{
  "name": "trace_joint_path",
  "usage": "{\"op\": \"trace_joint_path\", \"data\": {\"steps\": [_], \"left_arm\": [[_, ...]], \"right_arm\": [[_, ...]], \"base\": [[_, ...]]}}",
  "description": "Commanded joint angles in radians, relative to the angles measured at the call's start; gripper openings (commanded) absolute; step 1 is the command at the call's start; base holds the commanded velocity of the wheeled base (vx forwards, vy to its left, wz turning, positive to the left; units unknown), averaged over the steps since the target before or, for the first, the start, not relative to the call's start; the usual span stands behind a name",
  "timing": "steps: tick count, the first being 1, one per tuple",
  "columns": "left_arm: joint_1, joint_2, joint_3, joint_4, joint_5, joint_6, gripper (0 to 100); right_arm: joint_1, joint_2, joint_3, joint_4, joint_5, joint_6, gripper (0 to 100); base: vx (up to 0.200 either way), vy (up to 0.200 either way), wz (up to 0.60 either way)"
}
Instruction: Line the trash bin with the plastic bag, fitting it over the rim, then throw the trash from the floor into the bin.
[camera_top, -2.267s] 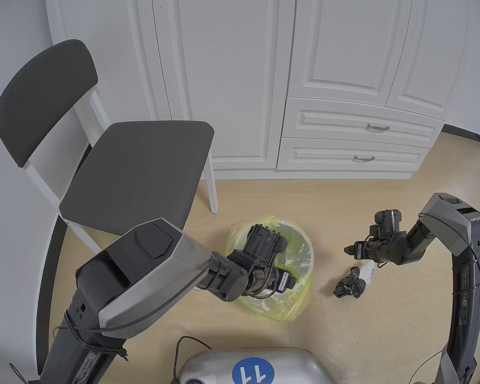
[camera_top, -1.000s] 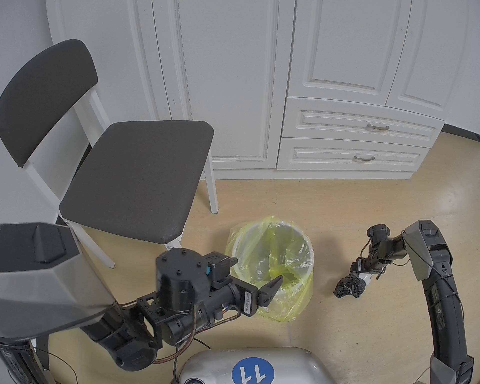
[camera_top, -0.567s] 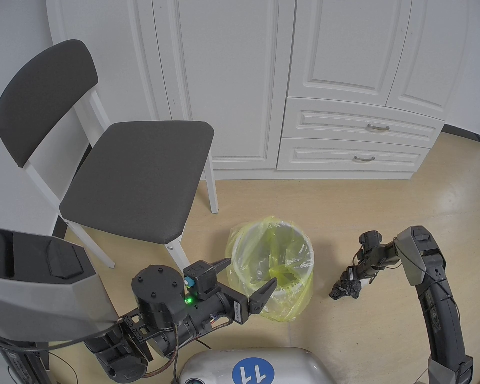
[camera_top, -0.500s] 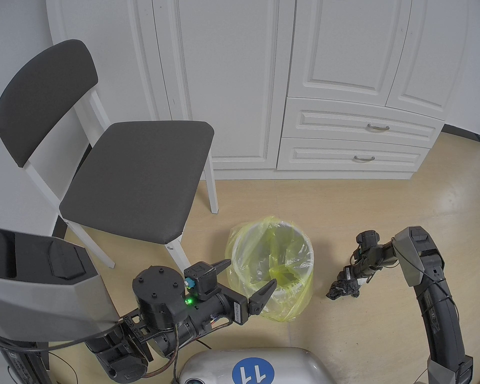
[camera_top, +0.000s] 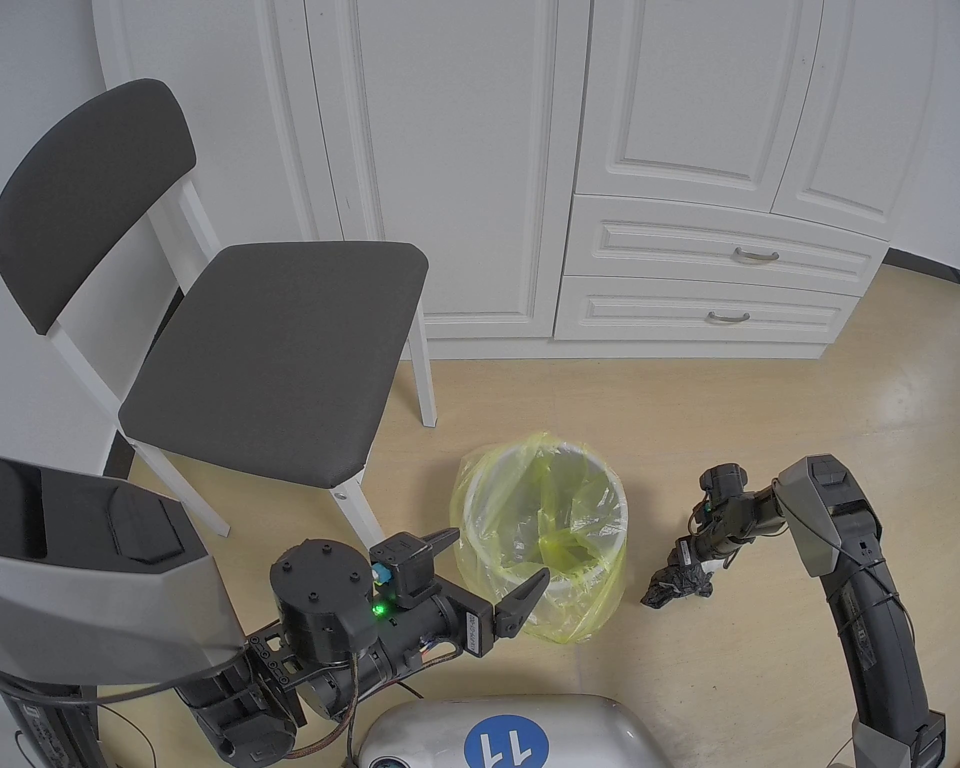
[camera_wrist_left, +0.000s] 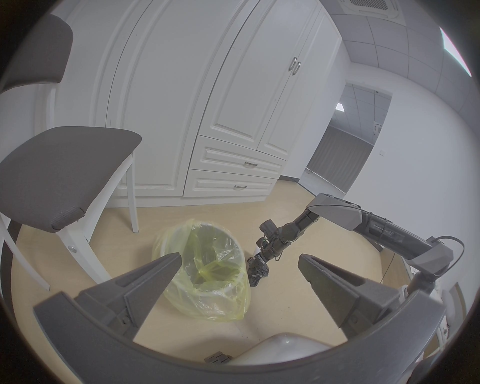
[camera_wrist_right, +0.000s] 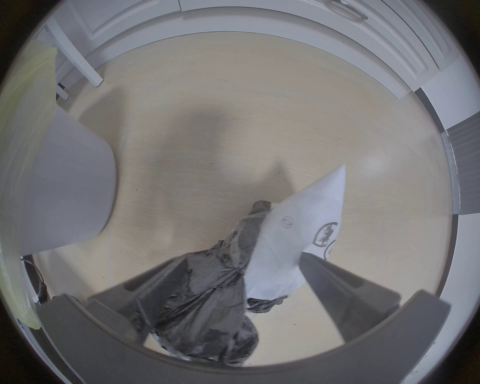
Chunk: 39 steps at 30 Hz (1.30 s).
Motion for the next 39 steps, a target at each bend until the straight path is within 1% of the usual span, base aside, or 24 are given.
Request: {"op": "trace_joint_path", "data": {"steps": [1, 6, 7, 11, 17, 20, 24, 25, 27, 29, 30, 31, 32, 36, 37, 39], "left_arm": [[0.000, 0.006, 0.002, 0.000, 0.000, -0.001, 100], [0.000, 0.012, 0.002, 0.000, 0.000, -0.001, 100], [0.000, 0.018, 0.000, 0.000, 0.015, -0.001, 100], [0.000, 0.029, -0.003, -0.002, 0.034, 0.000, 100], [0.000, 0.035, -0.006, -0.002, 0.034, 0.000, 100], [0.000, 0.026, -0.009, -0.002, 0.035, 0.000, 100], [-0.009, 0.006, -0.006, -0.002, 0.038, 0.003, 100], [-0.009, -0.008, -0.004, -0.002, 0.049, 0.014, 100], [-0.009, -0.025, -0.006, -0.002, 0.066, 0.051, 100], [-0.009, -0.066, -0.001, -0.003, 0.119, 0.130, 100], [-0.011, -0.091, 0.003, -0.002, 0.139, 0.152, 100], [-0.011, -0.091, 0.003, -0.002, 0.139, 0.152, 100], [-0.024, -0.151, 0.019, -0.002, 0.165, 0.186, 100], [-0.041, -0.258, 0.046, 0.000, 0.164, 0.196, 100], [-0.043, -0.267, 0.048, 0.000, 0.164, 0.196, 100], [-0.046, -0.305, 0.049, 0.000, 0.165, 0.198, 100]], "right_arm": [[0.000, 0.002, 0.000, 0.000, -0.002, 0.000, 0], [0.000, 0.002, 0.000, -0.001, -0.003, 0.004, 0], [0.000, 0.002, 0.000, -0.001, -0.006, 0.004, 0], [0.000, 0.002, 0.000, -0.003, -0.026, 0.004, 0], [0.000, -0.005, 0.000, -0.006, -0.030, 0.014, 0], [0.008, -0.015, 0.000, -0.011, -0.030, 0.061, 0], [0.023, -0.072, 0.000, -0.012, -0.017, 0.156, 0], [0.025, -0.101, 0.015, -0.015, -0.013, 0.199, 0], [0.028, -0.126, 0.038, -0.015, -0.005, 0.236, 0], [0.028, -0.132, 0.054, -0.018, 0.000, 0.264, 0], [0.028, -0.130, 0.055, -0.027, -0.002, 0.270, 0], [0.028, -0.130, 0.055, -0.027, -0.002, 0.270, 0], [0.025, -0.138, 0.072, -0.064, -0.005, 0.291, 0], [0.022, -0.215, 0.181, -0.162, 0.001, 0.359, 0], [0.022, -0.225, 0.196, -0.170, 0.001, 0.363, 0], [0.023, -0.305, 0.296, -0.218, 0.007, 0.369, 0]], "base": [[0.000, 0.000, 0.00], [0.000, 0.000, 0.00], [0.000, 0.000, 0.00], [0.000, 0.000, 0.00], [0.000, 0.000, 0.00], [0.000, 0.000, 0.00], [0.000, 0.000, 0.00], [0.000, 0.000, 0.00], [0.000, 0.000, 0.00], [0.000, 0.000, 0.00], [0.000, 0.000, 0.00], [0.000, 0.000, 0.00], [0.000, 0.000, 0.00], [0.000, 0.000, 0.00], [0.000, 0.000, 0.00], [0.000, 0.000, 0.00]]}}
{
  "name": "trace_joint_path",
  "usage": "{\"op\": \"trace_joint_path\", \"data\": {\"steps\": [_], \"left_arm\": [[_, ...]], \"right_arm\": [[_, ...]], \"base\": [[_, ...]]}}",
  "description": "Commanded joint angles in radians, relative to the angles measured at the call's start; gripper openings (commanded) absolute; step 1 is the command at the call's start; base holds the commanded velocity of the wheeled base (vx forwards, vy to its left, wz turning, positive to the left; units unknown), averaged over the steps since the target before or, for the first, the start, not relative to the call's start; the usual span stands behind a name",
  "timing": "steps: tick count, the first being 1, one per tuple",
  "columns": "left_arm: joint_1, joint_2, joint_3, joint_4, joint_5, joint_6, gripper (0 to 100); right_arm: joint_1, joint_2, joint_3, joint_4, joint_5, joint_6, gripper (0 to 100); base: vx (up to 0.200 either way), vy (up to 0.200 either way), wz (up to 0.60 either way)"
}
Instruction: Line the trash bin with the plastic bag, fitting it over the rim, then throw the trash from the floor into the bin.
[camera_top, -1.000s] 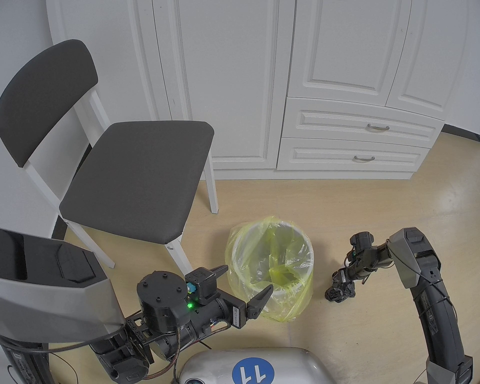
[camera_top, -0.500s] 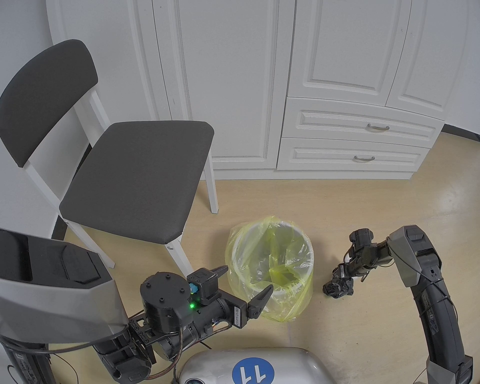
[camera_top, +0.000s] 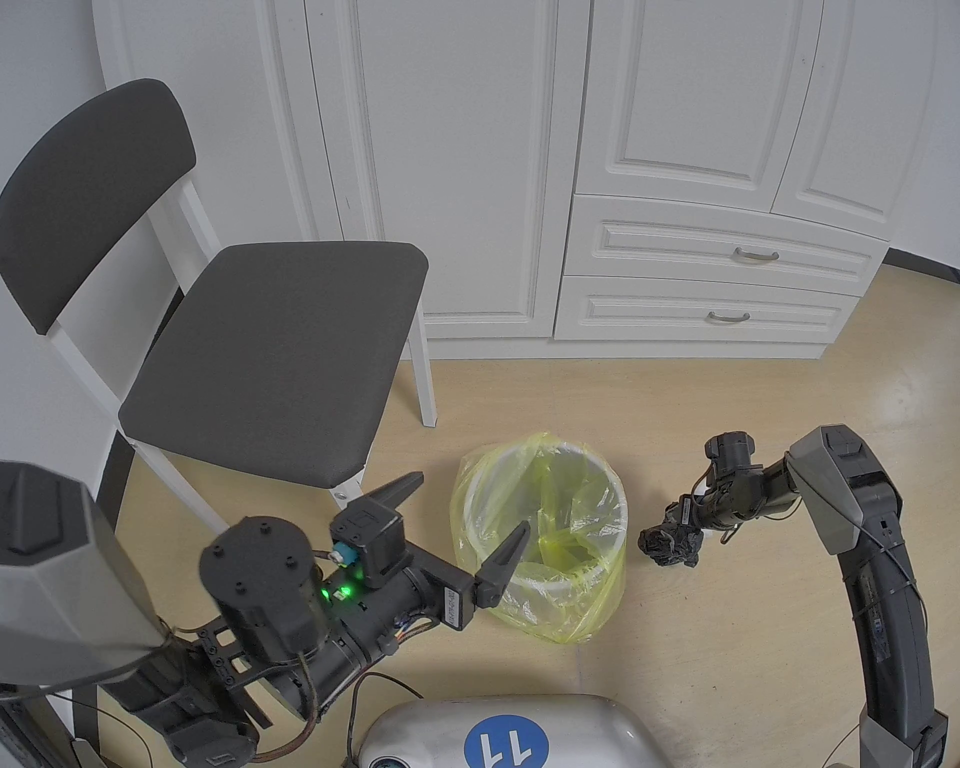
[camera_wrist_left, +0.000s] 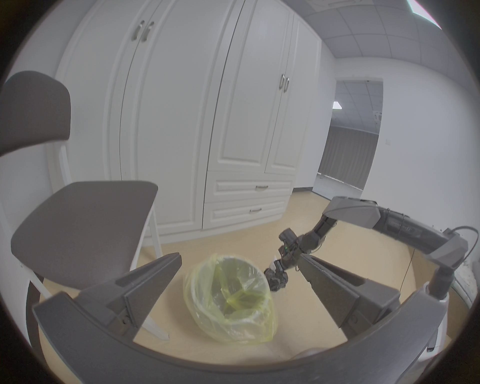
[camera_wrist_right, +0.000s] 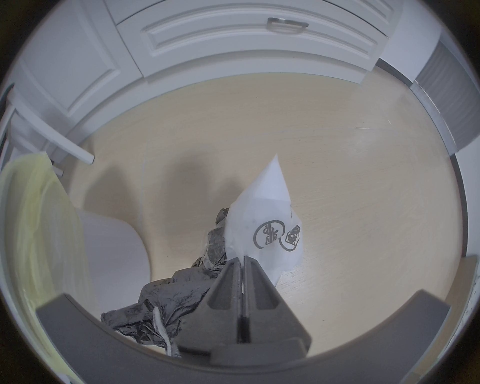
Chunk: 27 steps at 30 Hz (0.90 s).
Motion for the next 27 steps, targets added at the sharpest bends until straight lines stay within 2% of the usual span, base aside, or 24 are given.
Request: {"op": "trace_joint_path", "data": {"steps": [1, 5, 10, 19, 21, 22, 23, 24, 27], "left_arm": [[-0.016, -0.159, 0.025, 0.001, 0.014, 0.021, 100], [-0.018, -0.183, 0.027, 0.001, 0.015, 0.049, 100], [-0.018, -0.215, 0.037, 0.001, 0.015, 0.069, 100], [-0.016, -0.226, 0.034, 0.001, 0.014, 0.070, 100], [-0.016, -0.224, 0.036, 0.001, 0.012, 0.070, 100], [-0.016, -0.221, 0.034, 0.001, 0.012, 0.072, 100], [-0.016, -0.221, 0.034, 0.001, 0.012, 0.072, 100], [-0.016, -0.224, 0.034, 0.001, 0.012, 0.070, 100], [-0.016, -0.228, 0.034, 0.001, 0.014, 0.070, 100]], "right_arm": [[-0.001, -0.189, 0.207, -0.104, 0.019, 0.037, 0], [0.002, -0.334, 0.402, -0.225, 0.064, 0.035, 0], [0.005, -0.496, 0.580, -0.352, 0.084, 0.023, 0], [0.035, -0.765, 0.767, -0.429, 0.151, 0.014, 0], [0.068, -0.808, 0.807, -0.440, 0.164, 0.014, 0], [0.120, -0.828, 0.838, -0.457, 0.165, 0.023, 0], [0.124, -0.828, 0.841, -0.460, 0.165, 0.025, 0], [0.197, -0.829, 0.868, -0.501, 0.162, 0.035, 0], [0.321, -0.811, 0.913, -0.635, 0.157, 0.112, 0]], "base": [[0.000, 0.000, 0.00], [0.000, 0.000, 0.00], [0.000, 0.000, 0.00], [0.000, 0.000, 0.00], [0.000, 0.000, 0.00], [0.000, 0.000, 0.00], [0.000, 0.000, 0.00], [0.000, 0.000, 0.00], [0.000, 0.000, 0.00]]}}
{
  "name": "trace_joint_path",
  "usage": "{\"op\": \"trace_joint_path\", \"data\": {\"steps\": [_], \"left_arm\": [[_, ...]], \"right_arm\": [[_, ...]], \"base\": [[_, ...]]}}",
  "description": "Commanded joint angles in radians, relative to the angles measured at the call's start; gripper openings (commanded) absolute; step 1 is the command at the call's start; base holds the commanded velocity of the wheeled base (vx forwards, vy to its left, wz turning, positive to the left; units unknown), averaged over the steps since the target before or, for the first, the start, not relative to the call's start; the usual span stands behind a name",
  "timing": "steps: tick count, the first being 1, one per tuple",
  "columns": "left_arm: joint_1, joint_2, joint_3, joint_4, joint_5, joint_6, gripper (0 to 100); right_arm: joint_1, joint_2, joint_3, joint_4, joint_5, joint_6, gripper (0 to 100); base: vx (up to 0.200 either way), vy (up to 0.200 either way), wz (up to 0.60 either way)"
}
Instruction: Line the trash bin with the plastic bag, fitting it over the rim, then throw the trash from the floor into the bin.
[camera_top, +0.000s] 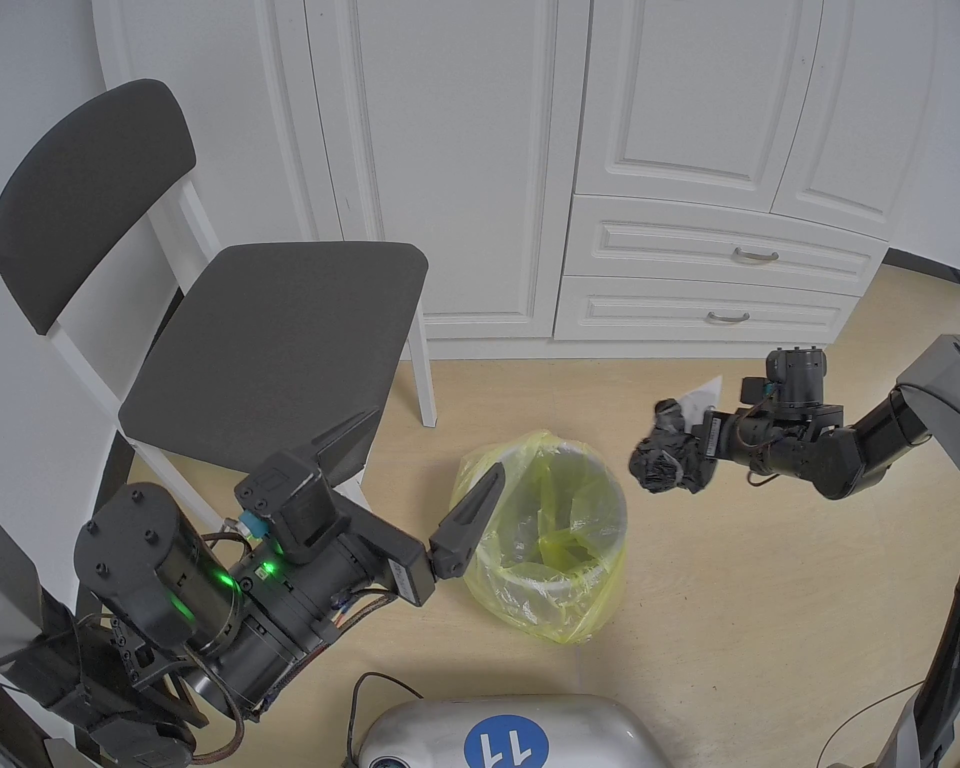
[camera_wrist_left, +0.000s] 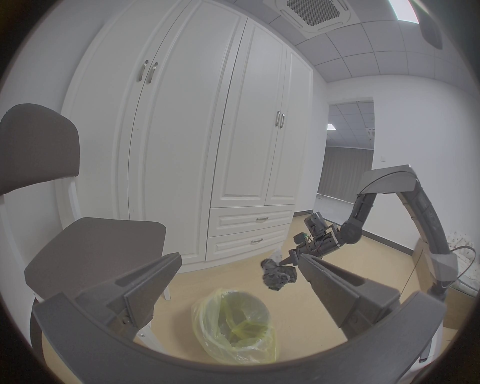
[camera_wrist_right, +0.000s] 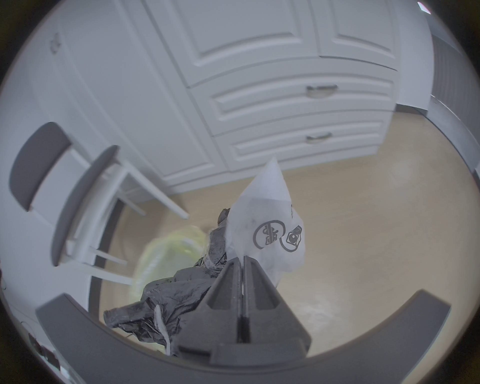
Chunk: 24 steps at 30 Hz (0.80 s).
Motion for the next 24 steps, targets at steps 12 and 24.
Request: {"op": "trace_joint_path", "data": {"steps": [12, 24], "left_arm": [[0.002, -0.016, 0.001, 0.000, 0.000, 0.003, 100], [0.011, 0.001, -0.002, 0.000, 0.000, 0.001, 100]], "right_arm": [[0.400, 0.243, 0.019, -0.370, -0.042, 0.338, 0], [0.339, 0.474, -0.054, -0.581, -0.033, 0.325, 0]], "base": [[0.000, 0.000, 0.00], [0.000, 0.000, 0.00]]}}
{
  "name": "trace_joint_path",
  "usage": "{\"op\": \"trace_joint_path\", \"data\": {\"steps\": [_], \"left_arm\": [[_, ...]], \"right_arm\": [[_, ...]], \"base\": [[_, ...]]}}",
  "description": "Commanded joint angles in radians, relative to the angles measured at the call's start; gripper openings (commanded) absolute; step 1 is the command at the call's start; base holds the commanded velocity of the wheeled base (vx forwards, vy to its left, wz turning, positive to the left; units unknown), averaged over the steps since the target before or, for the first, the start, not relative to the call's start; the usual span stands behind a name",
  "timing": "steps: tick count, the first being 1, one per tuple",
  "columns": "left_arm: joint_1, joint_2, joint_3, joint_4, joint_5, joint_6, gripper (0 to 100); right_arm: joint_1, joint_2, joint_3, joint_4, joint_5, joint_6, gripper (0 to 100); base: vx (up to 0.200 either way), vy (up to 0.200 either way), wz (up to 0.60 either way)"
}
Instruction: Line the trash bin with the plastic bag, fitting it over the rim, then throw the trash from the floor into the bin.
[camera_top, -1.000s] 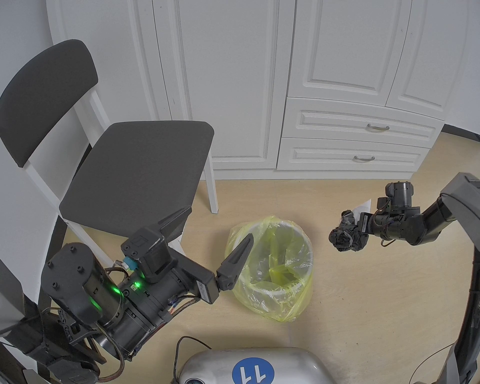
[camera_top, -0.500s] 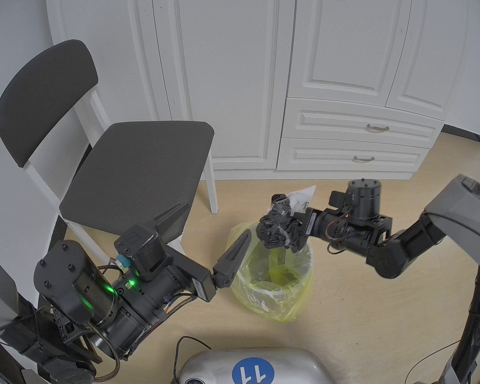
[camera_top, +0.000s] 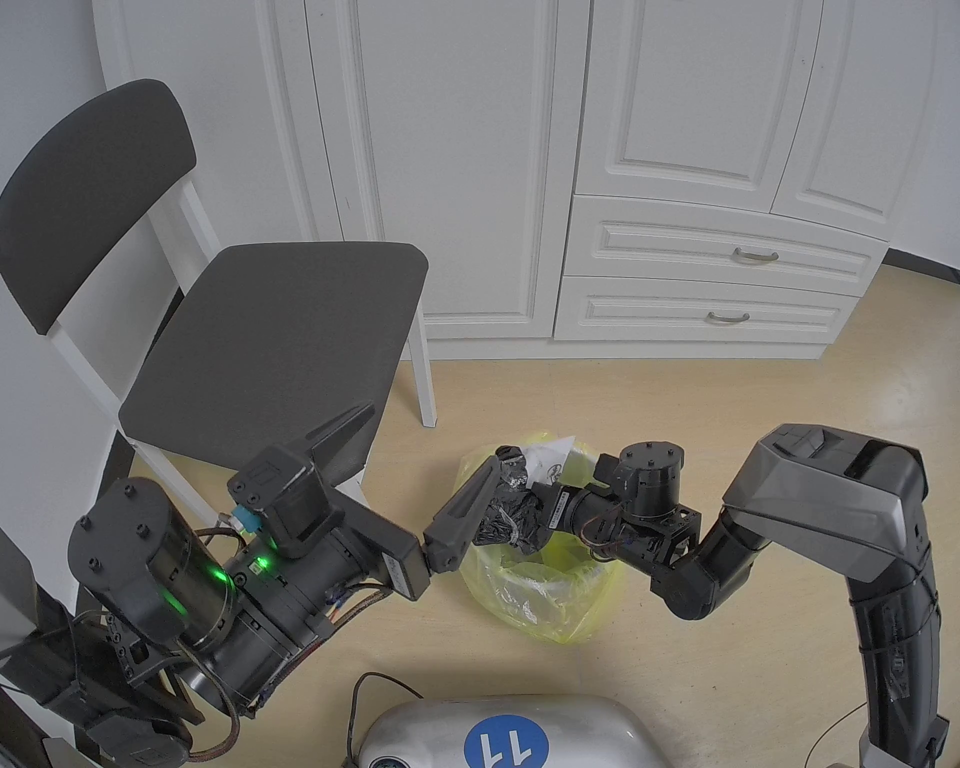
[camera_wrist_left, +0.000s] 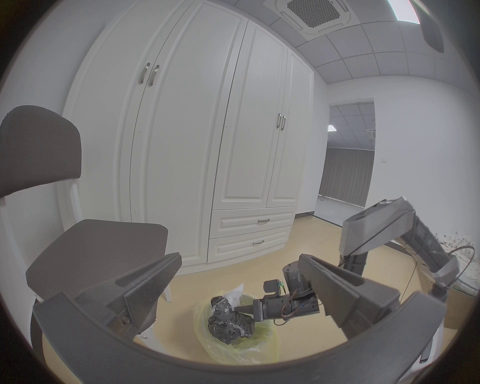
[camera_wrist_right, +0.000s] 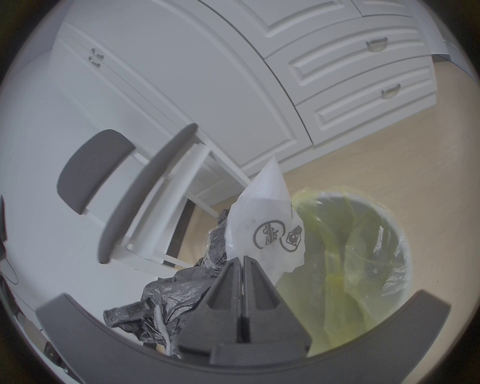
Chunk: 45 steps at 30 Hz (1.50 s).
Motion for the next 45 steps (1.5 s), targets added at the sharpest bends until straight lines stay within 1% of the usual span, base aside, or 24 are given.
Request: {"op": "trace_joint_path", "data": {"steps": [1, 3, 4, 8, 10, 11, 13, 14, 15, 17, 18, 20, 24, 27, 29, 33, 34, 37, 40, 45], "left_arm": [[0.003, 0.011, 0.001, -0.001, 0.000, -0.001, 100], [0.004, 0.011, 0.001, -0.001, -0.001, 0.000, 100], [0.004, 0.011, 0.001, -0.001, 0.000, 0.000, 100], [0.004, 0.011, 0.003, -0.001, 0.000, -0.001, 100], [0.006, 0.011, 0.003, -0.001, -0.001, -0.001, 100], [0.006, 0.011, 0.003, -0.001, -0.001, -0.001, 100], [0.008, 0.008, 0.003, -0.001, -0.001, 0.000, 100], [0.008, 0.008, 0.003, -0.001, -0.001, 0.000, 100], [0.009, 0.006, 0.003, -0.001, -0.001, 0.000, 100], [0.011, 0.008, 0.001, -0.001, -0.001, 0.000, 100], [0.012, 0.008, 0.001, -0.001, -0.001, 0.000, 100], [0.018, 0.006, 0.000, -0.001, -0.001, 0.000, 100], [0.020, 0.008, 0.000, -0.001, -0.001, -0.001, 100], [0.021, 0.011, 0.000, -0.001, -0.001, 0.000, 100], [0.021, 0.011, 0.000, -0.001, -0.001, -0.001, 100], [0.021, 0.012, 0.001, -0.001, -0.001, -0.001, 100], [0.021, 0.014, 0.001, -0.001, -0.001, -0.001, 100], [0.021, 0.020, 0.000, -0.001, -0.001, -0.003, 100], [0.023, 0.023, 0.000, -0.001, -0.001, -0.007, 100], [0.043, 0.029, 0.000, -0.001, -0.001, -0.009, 100]], "right_arm": [[-0.039, 0.135, -0.048, -0.018, 0.003, -0.008, 0], [-0.045, 0.138, -0.048, -0.018, 0.003, -0.017, 0], [-0.056, 0.138, -0.042, -0.018, 0.003, -0.043, 0], [-0.067, 0.138, -0.038, -0.007, 0.003, -0.072, 0], [-0.077, 0.135, -0.019, 0.027, 0.005, -0.120, 0], [-0.077, 0.135, -0.019, 0.027, 0.005, -0.120, 0], [-0.085, 0.110, 0.012, 0.142, 0.007, -0.201, 0], [-0.085, 0.107, 0.012, 0.150, 0.007, -0.204, 0], [-0.084, 0.084, 0.012, 0.229, 0.007, -0.221, 0], [-0.077, 0.078, -0.002, 0.269, 0.005, -0.220, 0], [-0.074, 0.081, -0.008, 0.266, 0.005, -0.218, 0], [-0.071, 0.090, -0.023, 0.242, 0.002, -0.206, 0], [-0.056, 0.129, -0.049, 0.188, -0.004, -0.146, 0], [-0.045, 0.164, -0.081, 0.163, -0.020, -0.125, 0], [-0.038, 0.186, -0.115, 0.150, -0.063, -0.114, 0], [-0.036, 0.192, -0.107, 0.150, -0.066, -0.114, 0], [-0.036, 0.193, -0.115, 0.150, -0.066, -0.112, 100], [-0.038, 0.187, -0.120, 0.143, -0.059, -0.105, 100], [-0.038, 0.182, -0.115, 0.107, -0.063, -0.085, 100], [-0.039, 0.173, -0.106, 0.084, -0.064, -0.085, 100]], "base": [[0.000, 0.000, 0.00], [0.000, 0.000, 0.00], [0.000, 0.000, 0.00], [0.000, 0.000, 0.00], [0.000, 0.000, 0.00], [0.000, 0.000, 0.00], [0.000, 0.000, 0.00], [0.000, 0.000, 0.00], [0.000, 0.000, 0.00], [0.000, 0.000, 0.00], [0.000, 0.000, 0.00], [0.000, 0.000, 0.00], [0.000, 0.000, 0.00], [0.000, 0.000, 0.00], [0.000, 0.000, 0.00], [0.000, 0.000, 0.00], [0.000, 0.000, 0.00], [0.000, 0.000, 0.00], [0.000, 0.000, 0.00], [0.000, 0.000, 0.00]]}}
